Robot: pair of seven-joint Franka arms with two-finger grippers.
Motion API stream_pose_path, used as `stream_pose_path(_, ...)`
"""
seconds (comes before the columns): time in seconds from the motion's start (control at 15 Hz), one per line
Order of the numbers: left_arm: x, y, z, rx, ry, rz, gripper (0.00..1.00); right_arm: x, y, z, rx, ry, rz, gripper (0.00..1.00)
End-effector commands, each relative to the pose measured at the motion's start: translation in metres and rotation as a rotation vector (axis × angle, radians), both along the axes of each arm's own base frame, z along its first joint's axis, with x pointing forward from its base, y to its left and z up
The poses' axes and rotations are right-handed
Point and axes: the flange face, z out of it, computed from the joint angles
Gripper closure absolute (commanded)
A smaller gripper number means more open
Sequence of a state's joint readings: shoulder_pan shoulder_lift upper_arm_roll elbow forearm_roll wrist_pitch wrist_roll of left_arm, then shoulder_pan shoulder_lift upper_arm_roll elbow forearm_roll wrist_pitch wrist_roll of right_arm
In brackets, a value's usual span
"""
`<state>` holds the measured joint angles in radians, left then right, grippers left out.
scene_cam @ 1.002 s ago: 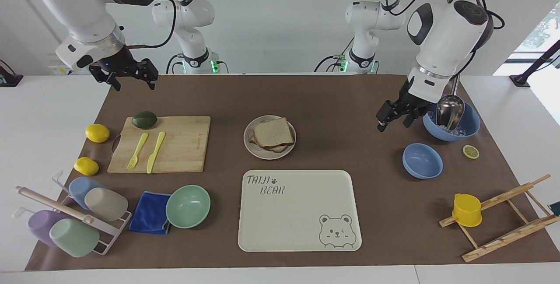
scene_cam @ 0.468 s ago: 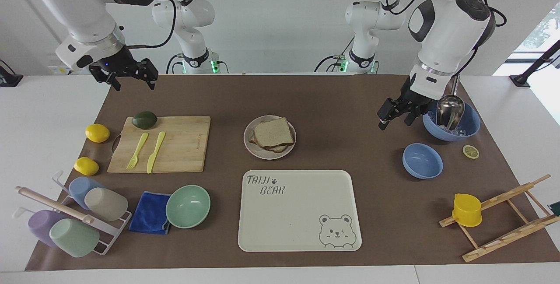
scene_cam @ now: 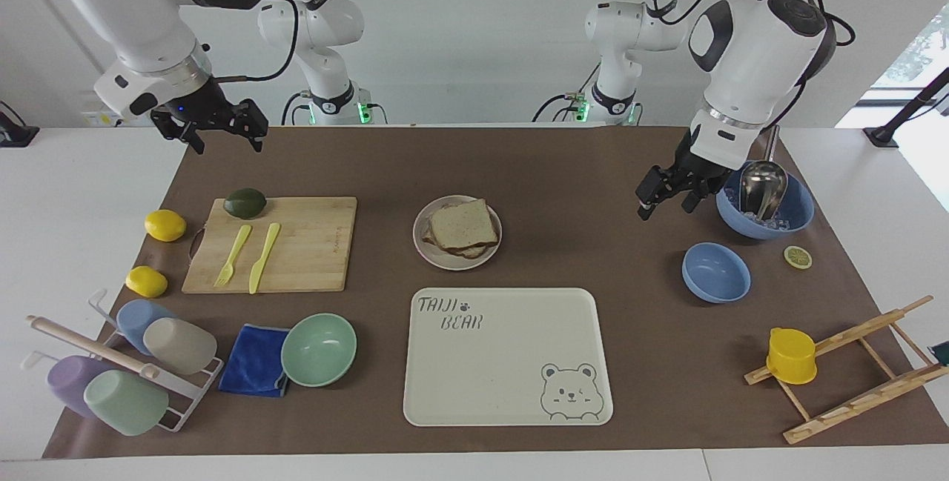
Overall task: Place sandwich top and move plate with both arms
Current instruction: 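Move the left gripper down to the rim of the white plate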
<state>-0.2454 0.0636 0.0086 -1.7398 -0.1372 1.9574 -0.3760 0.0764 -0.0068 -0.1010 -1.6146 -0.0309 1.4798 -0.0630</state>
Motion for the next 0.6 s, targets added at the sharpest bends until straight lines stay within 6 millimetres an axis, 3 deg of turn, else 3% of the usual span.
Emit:
stream_pose_path(0.0, -0.025, -0.017, -0.028, 0.012, 0.045, -0.037, 0.0, -0.002, -0.001, 0.002, -0.014, 0.005, -0.014, 0.0)
stream_pose_path(0.13, -0.038, -0.051, -0.048, 0.015, 0.047, -0.088, 0.0, -0.003, -0.005, 0.001, -0.013, 0.009, -0.018, 0.0)
stream_pose_path(0.27, -0.047, -0.067, -0.065, 0.019, 0.06, -0.11, 0.0, -0.003, -0.01, 0.001, -0.012, 0.007, -0.03, 0.0)
stream_pose_path(0.53, -0.052, -0.076, -0.072, 0.018, 0.064, -0.126, 0.0, -0.004, -0.013, 0.001, -0.012, 0.008, -0.041, 0.0)
